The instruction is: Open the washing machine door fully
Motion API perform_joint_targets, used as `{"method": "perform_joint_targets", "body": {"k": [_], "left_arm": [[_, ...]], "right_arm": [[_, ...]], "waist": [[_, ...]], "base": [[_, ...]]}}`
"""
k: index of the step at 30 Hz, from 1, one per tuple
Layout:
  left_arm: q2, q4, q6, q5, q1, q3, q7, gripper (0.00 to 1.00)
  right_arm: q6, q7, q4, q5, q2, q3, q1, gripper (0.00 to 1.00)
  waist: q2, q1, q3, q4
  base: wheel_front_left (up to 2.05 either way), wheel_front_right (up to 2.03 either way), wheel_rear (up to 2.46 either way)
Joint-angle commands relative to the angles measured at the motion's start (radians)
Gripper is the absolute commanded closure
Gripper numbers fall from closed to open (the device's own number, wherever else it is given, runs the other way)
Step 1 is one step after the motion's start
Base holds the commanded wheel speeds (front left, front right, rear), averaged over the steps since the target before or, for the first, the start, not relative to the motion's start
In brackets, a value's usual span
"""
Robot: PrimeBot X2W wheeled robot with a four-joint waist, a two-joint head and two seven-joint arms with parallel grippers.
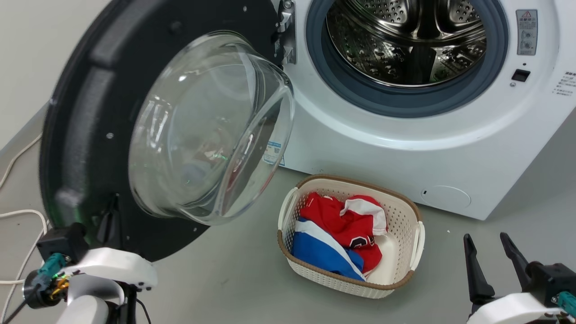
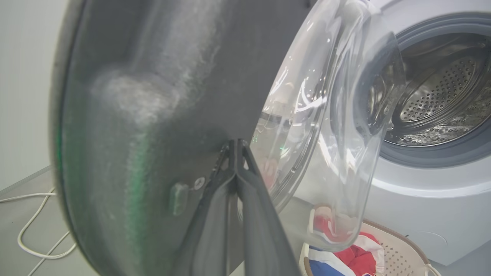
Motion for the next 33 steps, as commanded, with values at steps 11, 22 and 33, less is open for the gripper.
{"method": "perform_joint_targets", "body": {"k": [11, 22, 33], "left_arm": [[0.020, 0.197, -0.076, -0.052, -0.108, 0.144, -0.033, 1.00], [-0.024, 0.253, -0.136, 0.028, -0.117, 0.243, -0.035, 1.00], [-0.093, 0.128, -0.141, 0.165, 0.025, 0.281, -0.034, 1.00]], "right_arm": [[0.000, 0.010, -0.015, -0.027, 0.002, 0.005, -0.059, 0.00], [0.000, 0.002, 0.008, -0.016, 0.002, 0.006, -0.071, 0.00], [0.000, -0.016, 0.052, 0.017, 0.002, 0.009, -0.022, 0.00]], "waist": [[0.0000, -0.0001, 0.064, -0.020], [0.0000, -0.0001, 0.060, -0.013], [0.0000, -0.0001, -0.041, -0.006]], "base": [[0.00, 0.00, 0.00], [0.00, 0.00, 0.00], [0.00, 0.00, 0.00]]}}
